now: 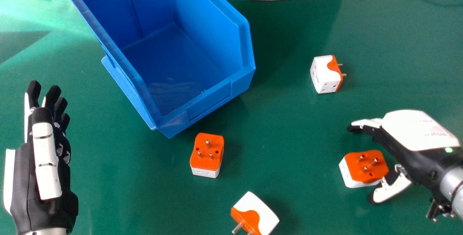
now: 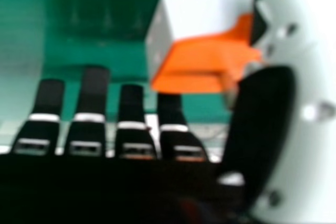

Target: Pick all objects and put in blue box

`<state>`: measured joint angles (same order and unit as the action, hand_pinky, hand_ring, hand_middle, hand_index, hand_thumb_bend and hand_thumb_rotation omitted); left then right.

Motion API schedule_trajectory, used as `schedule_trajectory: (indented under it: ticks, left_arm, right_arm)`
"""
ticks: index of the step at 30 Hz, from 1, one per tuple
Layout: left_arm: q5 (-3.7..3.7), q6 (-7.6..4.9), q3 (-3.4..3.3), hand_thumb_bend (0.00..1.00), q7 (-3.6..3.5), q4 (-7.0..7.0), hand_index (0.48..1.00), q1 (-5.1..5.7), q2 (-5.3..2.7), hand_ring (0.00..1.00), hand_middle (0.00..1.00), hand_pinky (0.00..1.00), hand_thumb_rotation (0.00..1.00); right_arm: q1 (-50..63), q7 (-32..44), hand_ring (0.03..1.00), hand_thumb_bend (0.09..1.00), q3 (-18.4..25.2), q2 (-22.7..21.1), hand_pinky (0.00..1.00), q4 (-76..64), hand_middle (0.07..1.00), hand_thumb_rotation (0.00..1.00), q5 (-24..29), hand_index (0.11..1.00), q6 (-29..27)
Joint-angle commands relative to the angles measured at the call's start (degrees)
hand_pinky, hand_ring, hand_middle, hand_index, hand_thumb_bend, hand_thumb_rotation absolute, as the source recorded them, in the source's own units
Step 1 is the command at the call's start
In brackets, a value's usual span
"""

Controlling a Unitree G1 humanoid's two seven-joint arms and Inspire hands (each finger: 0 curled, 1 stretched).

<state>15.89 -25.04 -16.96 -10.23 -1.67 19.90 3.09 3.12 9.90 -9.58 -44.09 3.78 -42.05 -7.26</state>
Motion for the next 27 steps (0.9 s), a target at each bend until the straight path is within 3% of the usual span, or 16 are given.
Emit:
schedule_trajectory:
  ticks: [1, 12, 17, 23, 27]
  left_arm:
    - [0.26, -1.38, -0.58, 0.46, -0.48, -0.74, 1.000, -0.10, 0.65, 0.97, 0.97, 1.00, 0.99]
    - [-0.53, -0.86, -0.49, 0.48, -0.20, -0.64, 0.998, -0.95, 0.87, 0.96, 0.96, 1.00, 0.96]
    - [-0.03, -0.67, -0.50, 0.49, -0.53, -0.85, 0.997, -1.13, 0.91, 0.96, 0.96, 1.00, 0.96]
    - [0.19, -1.16, -0.55, 0.48, -0.67, -0.86, 0.996, -1.15, 0.68, 0.96, 0.96, 1.00, 0.96]
    - [0.13, -0.80, -0.49, 0.48, -0.51, -1.15, 0.994, -1.03, 0.38, 0.96, 0.96, 0.98, 0.95]
  right_arm:
    - [2.5, 1.3, 0.817, 0.762, -0.2, -1.8, 0.76, -1.0, 0.830, 0.15, -1.6, 0.813, 0.9]
    - [5.7, 2.7, 0.805, 0.782, 3.4, -3.7, 0.75, -6.6, 0.819, 0.13, -1.7, 0.802, 2.3]
    - [5.4, 3.1, 0.803, 0.781, 3.2, -3.2, 0.75, -6.4, 0.818, 0.13, -2.4, 0.802, 3.2]
    - [4.1, 0.9, 0.793, 0.784, 1.8, -2.4, 0.74, -4.0, 0.809, 0.13, -4.1, 0.793, 3.1]
    - [2.8, 0.9, 0.783, 0.782, 0.8, -1.9, 0.73, -2.9, 0.798, 0.13, -5.3, 0.782, 4.0]
